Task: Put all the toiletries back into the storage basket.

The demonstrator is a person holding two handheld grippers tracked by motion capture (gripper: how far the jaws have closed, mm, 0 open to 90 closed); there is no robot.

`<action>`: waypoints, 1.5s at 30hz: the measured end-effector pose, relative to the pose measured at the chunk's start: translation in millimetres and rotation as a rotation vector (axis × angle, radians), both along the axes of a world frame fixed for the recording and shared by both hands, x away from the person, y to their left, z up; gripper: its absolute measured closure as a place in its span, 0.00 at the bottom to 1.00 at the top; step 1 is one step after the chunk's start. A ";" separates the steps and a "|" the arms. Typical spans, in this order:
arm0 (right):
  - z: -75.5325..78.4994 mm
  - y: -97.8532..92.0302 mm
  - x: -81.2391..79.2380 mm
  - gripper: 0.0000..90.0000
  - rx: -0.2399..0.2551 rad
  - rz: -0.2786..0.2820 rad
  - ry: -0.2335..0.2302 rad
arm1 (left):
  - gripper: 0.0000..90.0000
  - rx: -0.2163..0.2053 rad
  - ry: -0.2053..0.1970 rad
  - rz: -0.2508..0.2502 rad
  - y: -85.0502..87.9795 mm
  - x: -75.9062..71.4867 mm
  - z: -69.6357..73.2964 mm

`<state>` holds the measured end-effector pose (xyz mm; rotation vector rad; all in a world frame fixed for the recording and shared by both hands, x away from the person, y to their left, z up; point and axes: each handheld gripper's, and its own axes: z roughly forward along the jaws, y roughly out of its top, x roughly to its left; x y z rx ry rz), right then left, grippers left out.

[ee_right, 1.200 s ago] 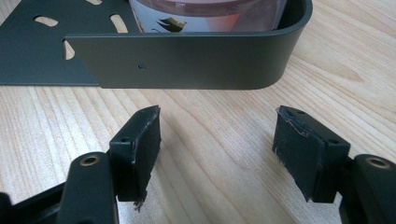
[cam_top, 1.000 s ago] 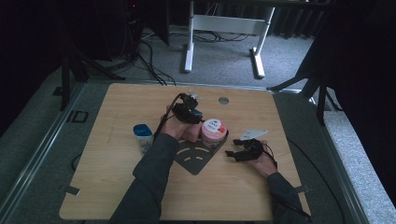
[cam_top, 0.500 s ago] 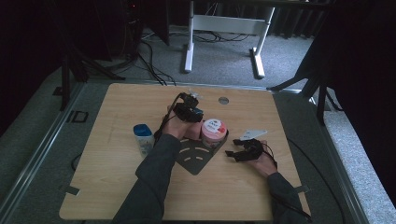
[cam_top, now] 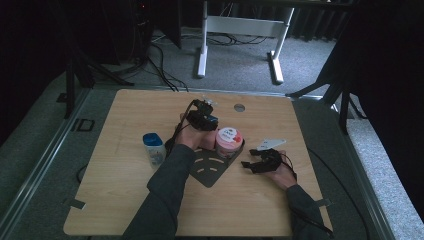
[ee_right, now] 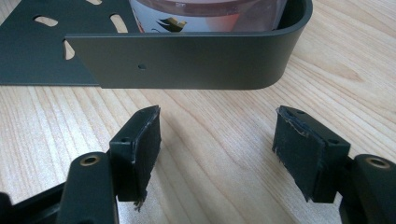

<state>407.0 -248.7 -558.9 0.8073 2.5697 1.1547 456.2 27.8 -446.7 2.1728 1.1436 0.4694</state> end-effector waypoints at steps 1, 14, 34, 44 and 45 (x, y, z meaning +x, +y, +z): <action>0.0 0.0 0.0 0.35 0.000 0.000 0.000 | 0.59 0.000 -0.001 0.004 -0.5 -0.3 -0.1; 0.0 0.3 -0.4 0.35 -0.004 0.000 -0.002 | 0.55 -0.008 0.012 -0.010 2.2 -0.9 -1.4; -0.2 0.9 -0.8 0.35 -0.009 0.000 -0.009 | 0.45 0.005 0.022 -0.042 24.5 -19.0 7.9; -0.2 1.2 -1.1 0.35 -0.011 0.000 -0.012 | 0.49 0.031 0.029 -0.077 32.5 -29.6 14.7; -0.2 1.2 -1.1 0.35 -0.012 0.001 -0.013 | 0.49 0.035 0.033 -0.082 33.2 -30.6 15.2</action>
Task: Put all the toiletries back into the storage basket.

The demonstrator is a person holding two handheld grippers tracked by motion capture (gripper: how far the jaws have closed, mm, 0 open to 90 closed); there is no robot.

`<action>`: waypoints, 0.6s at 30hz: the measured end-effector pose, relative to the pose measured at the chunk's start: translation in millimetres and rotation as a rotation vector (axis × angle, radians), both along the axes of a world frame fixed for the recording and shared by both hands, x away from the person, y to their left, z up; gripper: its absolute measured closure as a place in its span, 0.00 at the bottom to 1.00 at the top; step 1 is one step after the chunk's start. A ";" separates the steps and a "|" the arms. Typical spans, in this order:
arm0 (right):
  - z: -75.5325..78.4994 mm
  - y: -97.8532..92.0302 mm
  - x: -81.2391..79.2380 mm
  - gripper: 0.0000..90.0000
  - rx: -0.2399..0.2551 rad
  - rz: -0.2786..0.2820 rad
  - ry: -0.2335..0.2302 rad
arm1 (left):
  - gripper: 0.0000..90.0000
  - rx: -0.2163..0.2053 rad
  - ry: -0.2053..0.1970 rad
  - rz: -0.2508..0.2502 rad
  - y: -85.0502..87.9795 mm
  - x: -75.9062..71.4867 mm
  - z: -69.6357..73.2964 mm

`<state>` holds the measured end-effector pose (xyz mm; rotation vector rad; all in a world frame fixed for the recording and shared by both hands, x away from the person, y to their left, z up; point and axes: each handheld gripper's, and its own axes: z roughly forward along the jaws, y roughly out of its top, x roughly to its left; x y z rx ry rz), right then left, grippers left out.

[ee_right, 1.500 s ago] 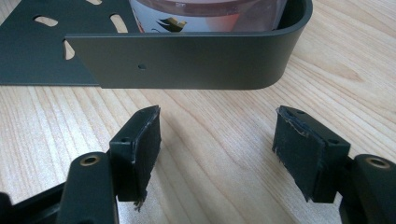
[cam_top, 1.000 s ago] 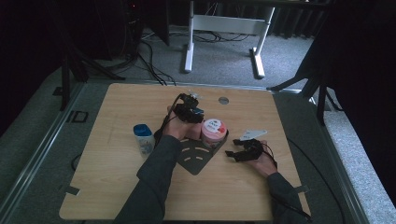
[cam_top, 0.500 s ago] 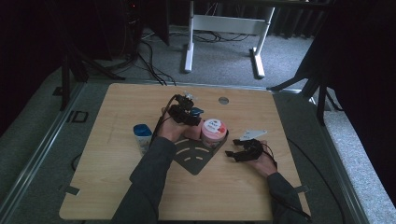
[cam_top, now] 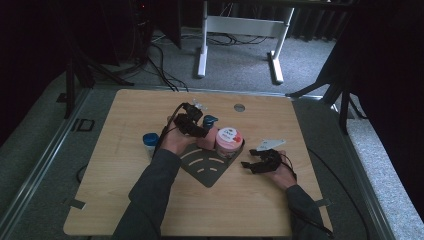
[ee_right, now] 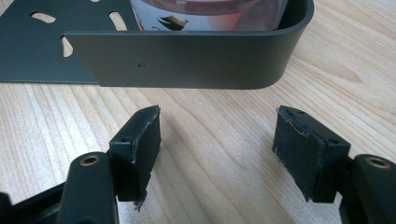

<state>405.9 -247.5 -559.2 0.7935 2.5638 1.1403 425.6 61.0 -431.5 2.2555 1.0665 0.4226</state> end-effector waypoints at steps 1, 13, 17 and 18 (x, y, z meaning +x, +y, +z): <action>0.0 0.1 0.0 0.35 -0.001 0.000 -0.001 | 0.49 0.004 -0.001 -0.003 0.4 -1.1 0.5; 0.0 0.3 -0.2 0.35 0.001 -0.004 0.002 | 0.50 0.034 0.005 -0.085 5.3 -17.3 9.6; 0.0 0.3 -0.2 0.35 0.002 -0.004 0.002 | 0.50 0.055 0.006 -0.106 8.4 -22.8 11.6; 0.0 0.3 -0.1 0.35 0.002 -0.004 0.003 | 0.50 0.058 0.005 -0.113 9.3 -24.0 12.3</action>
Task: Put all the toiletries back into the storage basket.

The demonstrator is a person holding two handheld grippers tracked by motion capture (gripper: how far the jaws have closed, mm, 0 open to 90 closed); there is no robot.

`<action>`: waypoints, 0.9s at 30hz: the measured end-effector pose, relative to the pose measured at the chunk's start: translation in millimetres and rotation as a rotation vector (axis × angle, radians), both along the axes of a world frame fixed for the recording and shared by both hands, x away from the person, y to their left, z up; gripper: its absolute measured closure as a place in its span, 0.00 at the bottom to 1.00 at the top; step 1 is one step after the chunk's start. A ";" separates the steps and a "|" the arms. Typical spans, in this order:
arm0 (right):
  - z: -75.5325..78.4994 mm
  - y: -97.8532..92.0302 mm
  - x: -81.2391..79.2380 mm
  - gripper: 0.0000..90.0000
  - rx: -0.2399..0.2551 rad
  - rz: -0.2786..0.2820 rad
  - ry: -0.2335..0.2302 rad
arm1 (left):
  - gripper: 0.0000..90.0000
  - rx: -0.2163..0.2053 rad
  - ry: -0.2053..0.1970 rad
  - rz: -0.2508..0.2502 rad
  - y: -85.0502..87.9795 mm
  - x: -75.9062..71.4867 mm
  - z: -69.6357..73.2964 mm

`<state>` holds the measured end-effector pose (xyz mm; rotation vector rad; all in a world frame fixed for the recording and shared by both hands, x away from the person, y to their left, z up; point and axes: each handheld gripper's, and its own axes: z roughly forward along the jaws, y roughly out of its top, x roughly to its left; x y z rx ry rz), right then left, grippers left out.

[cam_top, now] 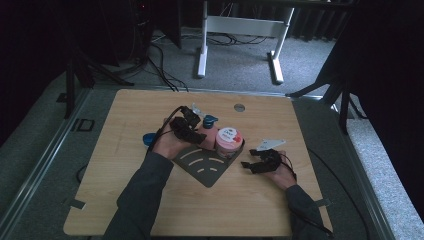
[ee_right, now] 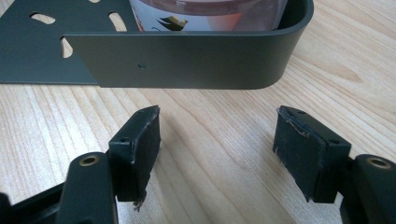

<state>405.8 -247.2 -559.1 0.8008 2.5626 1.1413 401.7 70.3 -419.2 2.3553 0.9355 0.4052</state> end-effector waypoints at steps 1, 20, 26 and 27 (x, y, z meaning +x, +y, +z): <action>0.0 -0.1 0.1 0.35 0.001 0.000 0.001 | 0.50 0.007 -0.004 -0.006 0.5 -1.3 0.4; 0.1 -0.1 0.1 0.35 0.000 0.001 0.001 | 0.47 0.039 -0.007 -0.168 12.1 -20.2 10.4; 0.1 0.0 0.0 0.34 0.000 0.002 0.001 | 0.47 0.048 -0.013 -0.179 18.2 -21.0 11.7; 0.1 -0.1 0.1 0.34 0.000 0.002 0.002 | 0.47 0.048 -0.013 -0.179 18.2 -21.0 11.7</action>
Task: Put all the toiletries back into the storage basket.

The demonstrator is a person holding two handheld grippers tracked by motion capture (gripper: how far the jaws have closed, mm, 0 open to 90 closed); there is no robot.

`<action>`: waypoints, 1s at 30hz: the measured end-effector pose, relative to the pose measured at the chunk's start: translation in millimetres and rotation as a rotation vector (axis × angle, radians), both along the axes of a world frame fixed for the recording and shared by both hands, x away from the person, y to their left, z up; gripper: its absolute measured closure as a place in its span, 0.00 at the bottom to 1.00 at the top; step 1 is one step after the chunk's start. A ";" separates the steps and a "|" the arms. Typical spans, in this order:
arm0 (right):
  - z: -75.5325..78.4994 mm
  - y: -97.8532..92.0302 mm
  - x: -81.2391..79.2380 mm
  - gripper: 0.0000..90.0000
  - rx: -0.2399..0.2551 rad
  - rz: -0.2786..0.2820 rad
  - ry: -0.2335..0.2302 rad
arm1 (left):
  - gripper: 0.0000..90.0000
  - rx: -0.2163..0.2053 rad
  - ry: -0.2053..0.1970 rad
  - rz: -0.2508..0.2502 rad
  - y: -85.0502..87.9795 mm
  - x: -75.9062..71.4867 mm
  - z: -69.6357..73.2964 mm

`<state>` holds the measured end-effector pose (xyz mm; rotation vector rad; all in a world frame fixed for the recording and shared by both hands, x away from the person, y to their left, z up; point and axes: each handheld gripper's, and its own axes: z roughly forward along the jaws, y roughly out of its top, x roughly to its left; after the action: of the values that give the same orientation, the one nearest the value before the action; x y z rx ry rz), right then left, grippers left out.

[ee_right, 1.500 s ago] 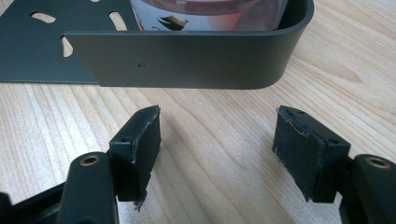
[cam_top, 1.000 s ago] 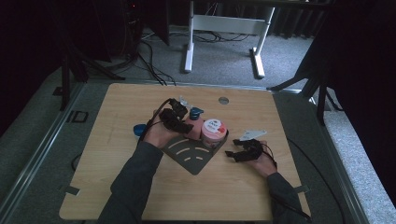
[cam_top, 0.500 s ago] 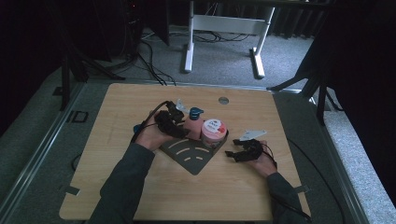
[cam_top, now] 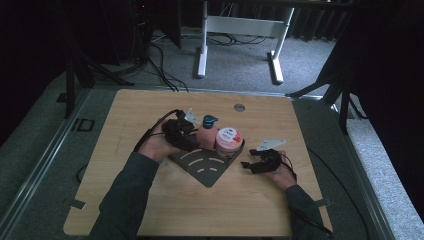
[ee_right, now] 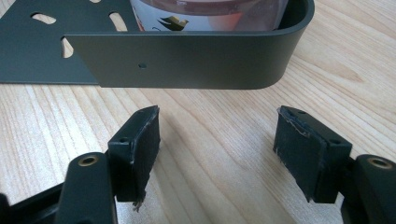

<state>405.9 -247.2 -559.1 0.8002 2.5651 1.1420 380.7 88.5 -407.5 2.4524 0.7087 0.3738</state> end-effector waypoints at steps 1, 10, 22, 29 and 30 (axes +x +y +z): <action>0.0 0.0 0.0 0.34 0.000 0.000 0.000 | 0.47 -0.005 -0.014 -0.001 2.8 -0.7 2.0; 0.0 0.0 0.0 0.34 0.000 0.000 -0.001 | 0.47 -0.007 -0.014 0.007 17.6 0.6 11.3; 0.0 0.0 0.0 0.34 0.000 0.001 0.000 | 0.48 0.012 0.024 0.005 35.7 3.4 15.2; 0.0 0.0 0.0 0.34 0.000 0.001 0.000 | 0.49 0.022 0.035 0.022 43.4 3.4 16.0; 0.0 0.2 -0.1 0.34 -0.002 0.001 -0.001 | 0.49 0.029 0.038 0.026 45.9 3.3 15.6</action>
<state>405.7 -247.1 -559.1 0.7978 2.5657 1.1397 383.9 134.3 -391.9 2.4855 0.7561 0.3510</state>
